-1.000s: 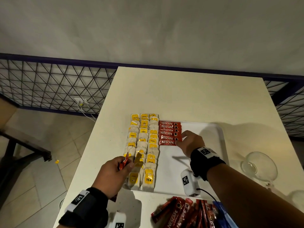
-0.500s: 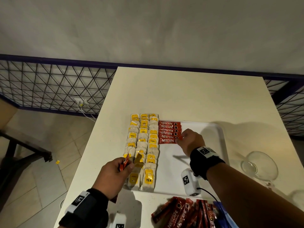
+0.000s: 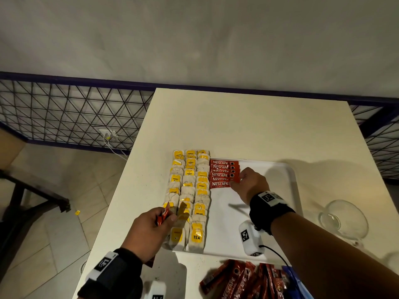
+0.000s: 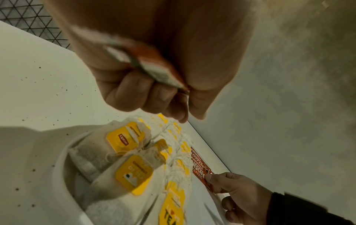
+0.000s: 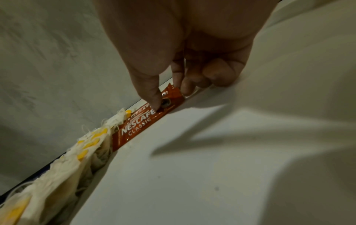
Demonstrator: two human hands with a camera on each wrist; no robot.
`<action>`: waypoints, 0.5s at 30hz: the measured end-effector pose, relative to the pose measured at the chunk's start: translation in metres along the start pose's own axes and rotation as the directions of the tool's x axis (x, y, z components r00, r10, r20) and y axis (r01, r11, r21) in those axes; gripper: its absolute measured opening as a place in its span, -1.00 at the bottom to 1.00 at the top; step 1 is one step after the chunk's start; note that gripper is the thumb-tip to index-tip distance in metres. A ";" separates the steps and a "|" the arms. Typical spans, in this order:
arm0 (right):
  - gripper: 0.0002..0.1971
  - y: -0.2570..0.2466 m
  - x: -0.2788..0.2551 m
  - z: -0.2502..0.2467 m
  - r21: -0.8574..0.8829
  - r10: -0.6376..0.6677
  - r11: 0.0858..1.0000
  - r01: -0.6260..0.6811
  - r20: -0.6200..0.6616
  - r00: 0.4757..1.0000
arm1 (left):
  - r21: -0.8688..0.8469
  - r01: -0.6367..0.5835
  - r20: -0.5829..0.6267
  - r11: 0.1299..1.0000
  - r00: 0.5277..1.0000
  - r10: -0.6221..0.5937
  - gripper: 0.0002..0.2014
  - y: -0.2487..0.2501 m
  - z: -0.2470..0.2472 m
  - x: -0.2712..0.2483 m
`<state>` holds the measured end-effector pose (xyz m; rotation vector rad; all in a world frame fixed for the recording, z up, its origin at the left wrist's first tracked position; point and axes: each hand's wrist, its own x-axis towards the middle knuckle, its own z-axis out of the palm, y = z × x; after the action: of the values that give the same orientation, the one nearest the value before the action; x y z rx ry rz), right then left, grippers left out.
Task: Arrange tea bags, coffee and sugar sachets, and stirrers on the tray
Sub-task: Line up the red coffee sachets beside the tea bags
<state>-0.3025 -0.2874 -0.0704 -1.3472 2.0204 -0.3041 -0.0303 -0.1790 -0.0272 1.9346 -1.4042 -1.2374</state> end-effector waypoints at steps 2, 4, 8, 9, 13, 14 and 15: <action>-0.71 0.000 0.000 0.001 -0.021 -0.006 1.000 0.005 -0.001 1.000 | 0.002 0.002 0.001 1.000 1.000 -0.002 -0.88 0.000 0.000 0.000; -0.69 -0.001 0.001 0.001 -0.036 -0.011 0.999 0.011 -0.003 1.000 | 0.001 0.004 0.002 1.000 1.000 -0.004 -0.88 0.001 0.000 0.000; -0.65 -0.001 0.000 0.000 -0.050 -0.013 0.999 0.013 0.004 1.000 | -0.004 0.007 0.001 1.000 1.000 -0.007 -0.88 0.002 0.000 0.000; -0.62 -0.001 -0.001 0.000 -0.052 -0.016 0.998 0.016 0.008 1.000 | -0.003 0.008 0.002 1.000 1.000 -0.008 -0.88 0.002 0.000 0.000; -0.65 -0.002 -0.003 0.000 -0.042 -0.026 0.999 0.027 0.010 1.000 | 0.003 0.005 0.004 1.000 1.000 -0.005 -0.86 0.003 -0.001 -0.001; -0.66 -0.002 -0.002 0.000 -0.033 -0.023 0.999 0.023 0.010 1.000 | 0.005 0.004 0.005 1.000 1.000 -0.004 -0.86 0.003 -0.001 -0.001; -0.67 -0.002 -0.002 0.000 -0.023 -0.021 1.000 0.021 0.010 1.000 | 0.005 0.003 0.004 1.000 1.000 -0.003 -0.86 0.003 -0.001 -0.001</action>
<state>-0.3009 -0.2860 -0.0684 -1.3827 2.0084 -0.2840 -0.0311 -0.1794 -0.0233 1.9396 -1.4081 -1.2410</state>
